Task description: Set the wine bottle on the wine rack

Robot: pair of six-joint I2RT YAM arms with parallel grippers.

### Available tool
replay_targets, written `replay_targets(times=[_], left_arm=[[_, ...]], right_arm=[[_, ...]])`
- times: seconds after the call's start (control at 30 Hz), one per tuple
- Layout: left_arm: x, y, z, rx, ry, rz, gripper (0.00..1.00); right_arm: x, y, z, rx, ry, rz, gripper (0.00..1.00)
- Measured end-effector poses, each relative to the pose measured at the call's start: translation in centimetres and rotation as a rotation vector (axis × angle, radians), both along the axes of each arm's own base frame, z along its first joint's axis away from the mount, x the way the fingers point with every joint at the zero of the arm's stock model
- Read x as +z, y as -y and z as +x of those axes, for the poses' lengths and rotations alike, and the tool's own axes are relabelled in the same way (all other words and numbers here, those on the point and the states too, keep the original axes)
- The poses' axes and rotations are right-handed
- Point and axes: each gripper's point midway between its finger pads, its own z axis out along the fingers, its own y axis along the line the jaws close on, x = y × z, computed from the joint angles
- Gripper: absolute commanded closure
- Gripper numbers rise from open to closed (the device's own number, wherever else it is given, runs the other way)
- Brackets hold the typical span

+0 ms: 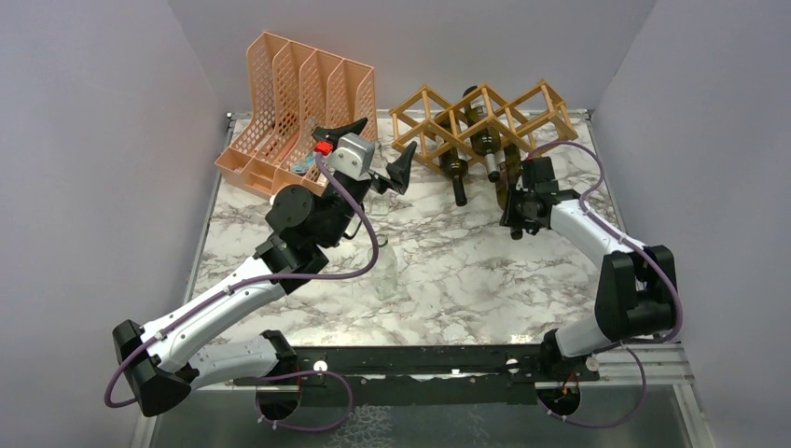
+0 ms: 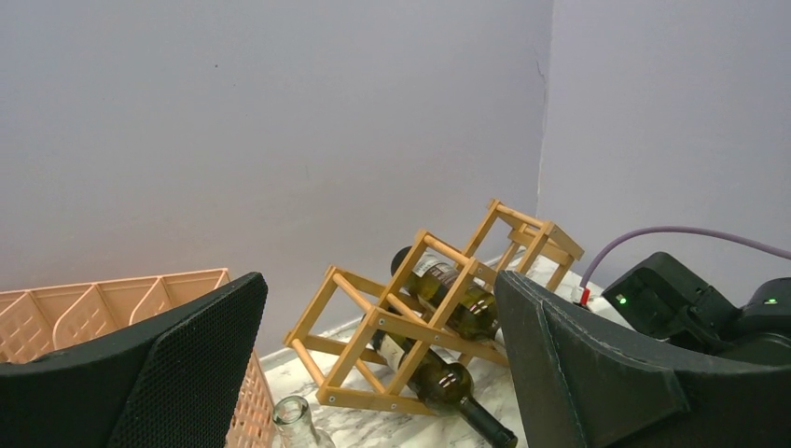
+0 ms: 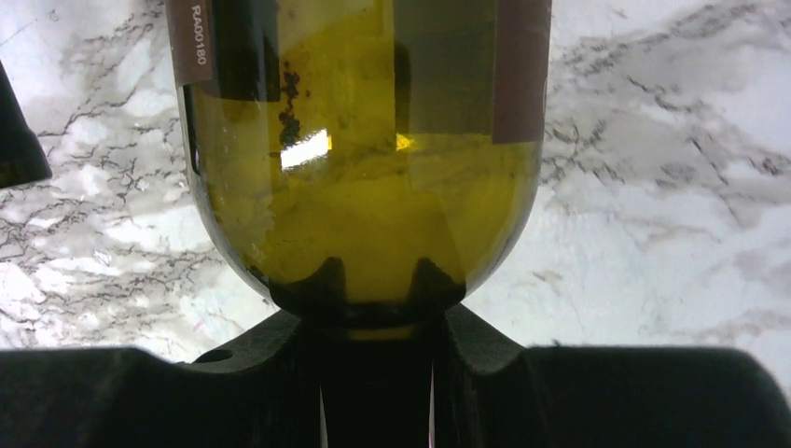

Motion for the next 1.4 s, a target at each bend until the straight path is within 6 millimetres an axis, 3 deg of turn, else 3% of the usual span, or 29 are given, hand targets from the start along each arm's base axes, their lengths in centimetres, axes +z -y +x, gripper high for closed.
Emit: replay_targets(times=[0.5, 0.7, 0.93, 1.13, 1.33, 1.4], left_arm=[[-0.8, 0.2, 0.1, -0.006, -0.031, 0.015, 0.01], [-1.4, 0.4, 0.1, -0.011, -0.055, 0.028, 0.03], [-0.8, 0.4, 0.1, -0.016, -0.070, 0.032, 0.04], [-1.2, 0.6, 0.0, -0.027, -0.090, 0.042, 0.09], [-1.9, 0.6, 0.1, -0.022, -0.109, 0.063, 0.09], [-1.9, 0.5, 0.1, -0.020, -0.111, 0.062, 0.09]], right_arm=[[-1.5, -0.1, 6.3, 0.071, 0.084, 0.086, 0.97], [-1.7, -0.1, 8.6, 0.094, 0.106, 0.073, 0.78], [-2.0, 0.1, 9.9, 0.107, 0.130, 0.050, 0.68], [-1.9, 0.3, 11.3, 0.112, 0.162, 0.027, 0.51], [0.2, 0.4, 13.7, 0.116, 0.273, 0.011, 0.49], [0.9, 0.3, 14.3, 0.116, 0.301, 0.012, 0.53]])
